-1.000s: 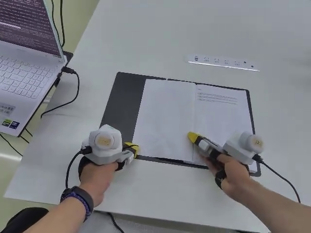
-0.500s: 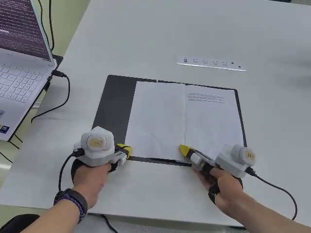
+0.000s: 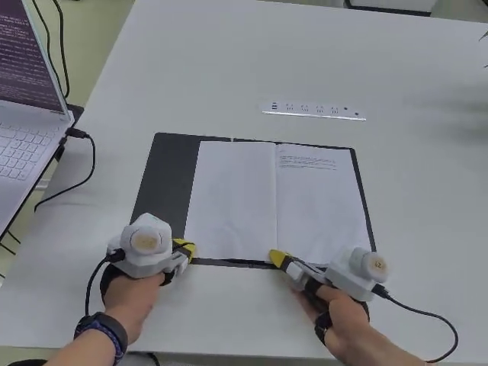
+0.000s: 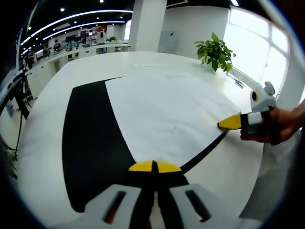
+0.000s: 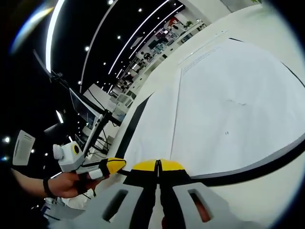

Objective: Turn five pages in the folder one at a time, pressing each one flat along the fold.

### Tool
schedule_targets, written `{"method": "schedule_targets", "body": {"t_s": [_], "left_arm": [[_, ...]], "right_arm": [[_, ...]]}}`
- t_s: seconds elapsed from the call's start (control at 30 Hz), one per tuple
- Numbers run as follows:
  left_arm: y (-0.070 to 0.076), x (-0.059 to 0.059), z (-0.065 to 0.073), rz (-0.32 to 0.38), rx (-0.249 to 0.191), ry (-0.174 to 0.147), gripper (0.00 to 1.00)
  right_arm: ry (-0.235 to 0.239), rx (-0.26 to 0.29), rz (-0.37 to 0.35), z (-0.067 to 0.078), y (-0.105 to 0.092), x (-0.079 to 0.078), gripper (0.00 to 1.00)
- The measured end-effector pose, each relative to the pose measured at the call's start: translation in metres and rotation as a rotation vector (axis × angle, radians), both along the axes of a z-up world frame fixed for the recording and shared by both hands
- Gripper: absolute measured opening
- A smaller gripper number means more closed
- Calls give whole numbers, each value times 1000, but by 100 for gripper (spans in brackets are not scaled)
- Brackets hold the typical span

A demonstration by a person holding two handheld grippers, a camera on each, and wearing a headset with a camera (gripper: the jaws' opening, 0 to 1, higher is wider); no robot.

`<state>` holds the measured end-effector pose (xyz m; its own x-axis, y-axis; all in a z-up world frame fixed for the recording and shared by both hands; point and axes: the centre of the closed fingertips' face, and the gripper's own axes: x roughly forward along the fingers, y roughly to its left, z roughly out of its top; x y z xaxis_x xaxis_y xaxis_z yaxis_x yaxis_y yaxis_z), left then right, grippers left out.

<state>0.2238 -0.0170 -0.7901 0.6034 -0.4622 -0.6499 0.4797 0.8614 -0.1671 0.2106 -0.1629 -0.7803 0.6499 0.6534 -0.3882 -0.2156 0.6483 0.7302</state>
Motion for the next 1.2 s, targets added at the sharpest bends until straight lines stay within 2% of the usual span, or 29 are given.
{"method": "schedule_targets", "body": {"t_s": [0.2, 0.23, 0.27, 0.33, 0.37, 0.5, 0.7, 0.83, 0.93, 1.07, 1.2], "left_arm": [[1, -1, 0, -9, 12, 4, 0], [0, -2, 1, -34, 28, -6, 0], [-1, -2, 2, -35, 21, -2, 0], [-2, -4, 3, -42, 3, 18, 3], [-3, -4, 3, -49, 12, 21, 4], [-10, -8, 7, -61, 21, 35, 15], [-17, -6, 28, -79, 20, 3, 20], [-20, -7, 45, -70, 10, -18, 23], [-21, -9, 55, -66, 7, -35, 25], [-20, -13, 66, -38, -33, -49, 28], [-17, -15, 74, -27, -31, -65, 29]], "right_arm": [[14, 0, 0, 1, -1, -2, 0], [5, 6, 6, 5, 0, -3, 0], [-9, 10, 14, 7, 1, -3, 0], [-33, 10, 72, 14, 7, -7, 3], [-40, 0, 84, 16, 7, -8, 5], [-57, -9, 91, 22, -1, -10, 9], [-83, -45, 102, 26, -18, -8, 17], [-111, -41, 92, 39, -30, -6, 21], [-138, -63, 90, 46, -42, -4, 23], [-158, -125, 114, 46, -55, -3, 26], [-183, -190, 142, 51, -68, -4, 29]]}}
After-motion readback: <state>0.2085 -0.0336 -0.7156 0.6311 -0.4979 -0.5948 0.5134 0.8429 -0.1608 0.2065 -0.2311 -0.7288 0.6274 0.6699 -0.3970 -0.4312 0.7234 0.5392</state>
